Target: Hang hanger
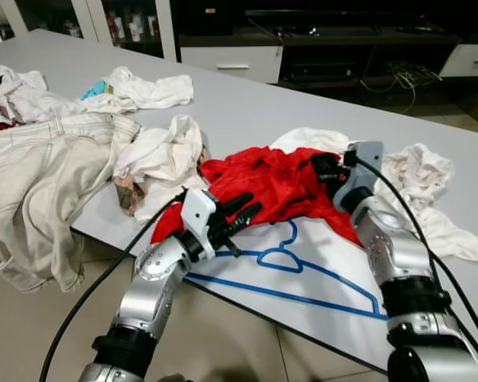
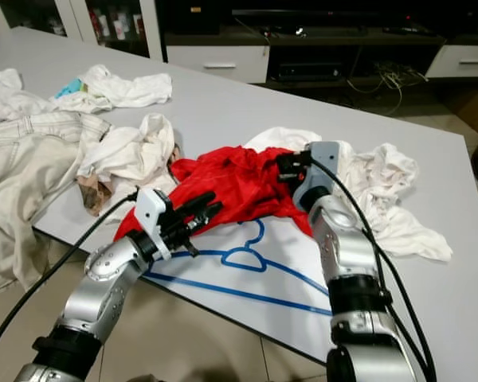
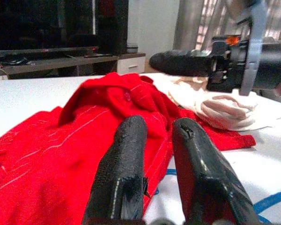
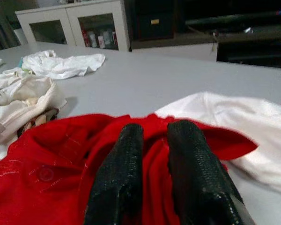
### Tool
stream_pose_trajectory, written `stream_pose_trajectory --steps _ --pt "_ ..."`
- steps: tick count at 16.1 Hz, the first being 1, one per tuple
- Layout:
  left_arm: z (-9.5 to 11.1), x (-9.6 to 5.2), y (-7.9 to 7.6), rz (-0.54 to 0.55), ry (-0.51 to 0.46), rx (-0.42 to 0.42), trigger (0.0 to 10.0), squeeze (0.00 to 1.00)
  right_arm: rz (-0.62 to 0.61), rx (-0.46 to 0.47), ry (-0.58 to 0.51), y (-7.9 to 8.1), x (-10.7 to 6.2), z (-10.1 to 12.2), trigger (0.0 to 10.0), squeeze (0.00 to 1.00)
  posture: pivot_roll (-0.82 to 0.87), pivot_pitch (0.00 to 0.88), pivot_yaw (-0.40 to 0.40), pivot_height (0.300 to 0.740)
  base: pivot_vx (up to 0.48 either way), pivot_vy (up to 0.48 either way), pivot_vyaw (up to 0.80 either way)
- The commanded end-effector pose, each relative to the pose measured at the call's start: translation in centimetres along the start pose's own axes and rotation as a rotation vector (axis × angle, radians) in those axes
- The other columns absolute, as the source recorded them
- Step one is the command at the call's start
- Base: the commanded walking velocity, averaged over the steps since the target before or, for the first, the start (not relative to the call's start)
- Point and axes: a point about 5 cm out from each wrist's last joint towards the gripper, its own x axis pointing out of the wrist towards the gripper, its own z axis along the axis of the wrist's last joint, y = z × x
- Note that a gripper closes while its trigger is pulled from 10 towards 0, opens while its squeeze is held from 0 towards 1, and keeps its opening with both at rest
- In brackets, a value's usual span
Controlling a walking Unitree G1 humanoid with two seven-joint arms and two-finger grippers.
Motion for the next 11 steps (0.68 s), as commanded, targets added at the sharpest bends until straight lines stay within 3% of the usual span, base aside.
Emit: stream_pose_trajectory --steps 1,5,8,9,10,11 --pt "0.1 0.1 0.4 0.017 -0.002 -0.018 10.0 0.0 -0.01 -0.049 -0.018 -0.3 -0.4 0.5 10.0 1.0 -0.05 0.0 -0.003 0.74 0.0 0.0 0.0" --pt "0.3 -0.2 1.4 0.11 -0.039 -0.085 10.0 0.0 -0.022 -0.129 0.027 -0.3 -1.9 -1.2 10.0 1.0 -0.05 0.0 -0.016 0.74 0.0 0.0 0.0" --pt "0.4 -0.6 1.6 0.132 -0.04 -0.053 10.0 0.0 -0.013 -0.196 0.058 -0.1 -2.4 -2.2 10.0 1.0 -0.03 0.0 -0.026 0.74 0.0 0.0 0.0" --pt "0.3 -0.7 1.4 0.124 -0.033 -0.037 10.0 0.0 -0.02 -0.19 0.049 -0.3 -2.5 -2.1 10.0 0.75 -0.02 0.0 -0.027 0.74 0.0 0.0 0.0" --pt "0.2 -0.8 1.4 0.122 -0.032 -0.033 10.0 0.0 -0.023 -0.185 0.046 -0.4 -2.5 -2.1 10.0 0.0 -0.02 0.0 -0.027 0.74 0.0 0.0 0.0" --pt "0.2 -0.9 1.2 0.12 -0.034 -0.031 10.0 0.0 -0.029 -0.183 0.038 -0.5 -2.6 -2.0 10.0 0.0 -0.02 0.0 -0.024 0.74 0.0 0.0 0.0"
